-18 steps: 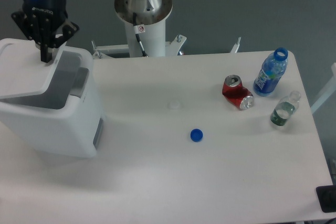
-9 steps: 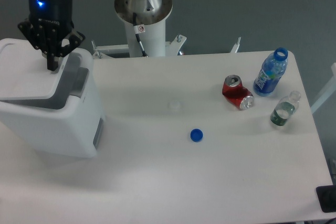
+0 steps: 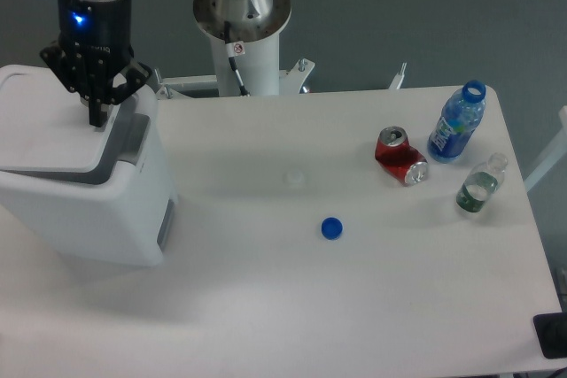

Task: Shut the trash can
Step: 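Press the lid down onto the trash can rim with the gripper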

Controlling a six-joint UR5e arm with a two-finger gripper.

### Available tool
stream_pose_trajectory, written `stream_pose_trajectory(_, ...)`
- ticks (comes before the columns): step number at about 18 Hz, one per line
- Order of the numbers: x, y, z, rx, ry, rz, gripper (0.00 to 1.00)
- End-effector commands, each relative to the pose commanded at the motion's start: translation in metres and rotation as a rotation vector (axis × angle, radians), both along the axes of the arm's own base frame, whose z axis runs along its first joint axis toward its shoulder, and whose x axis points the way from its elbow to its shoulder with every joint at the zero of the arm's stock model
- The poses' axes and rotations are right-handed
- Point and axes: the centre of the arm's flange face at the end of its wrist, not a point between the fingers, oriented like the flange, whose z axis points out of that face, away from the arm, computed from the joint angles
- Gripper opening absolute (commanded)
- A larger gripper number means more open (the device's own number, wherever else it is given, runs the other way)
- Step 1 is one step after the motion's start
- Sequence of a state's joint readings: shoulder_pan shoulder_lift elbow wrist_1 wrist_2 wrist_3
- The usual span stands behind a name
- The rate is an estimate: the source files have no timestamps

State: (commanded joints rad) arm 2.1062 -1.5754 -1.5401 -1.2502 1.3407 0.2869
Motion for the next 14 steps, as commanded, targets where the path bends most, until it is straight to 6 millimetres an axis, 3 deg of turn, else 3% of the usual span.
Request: stream_pose_trajectory(14, -0.002, 0.003, -0.021, -0.032, -0.016, -0.004, 0.00)
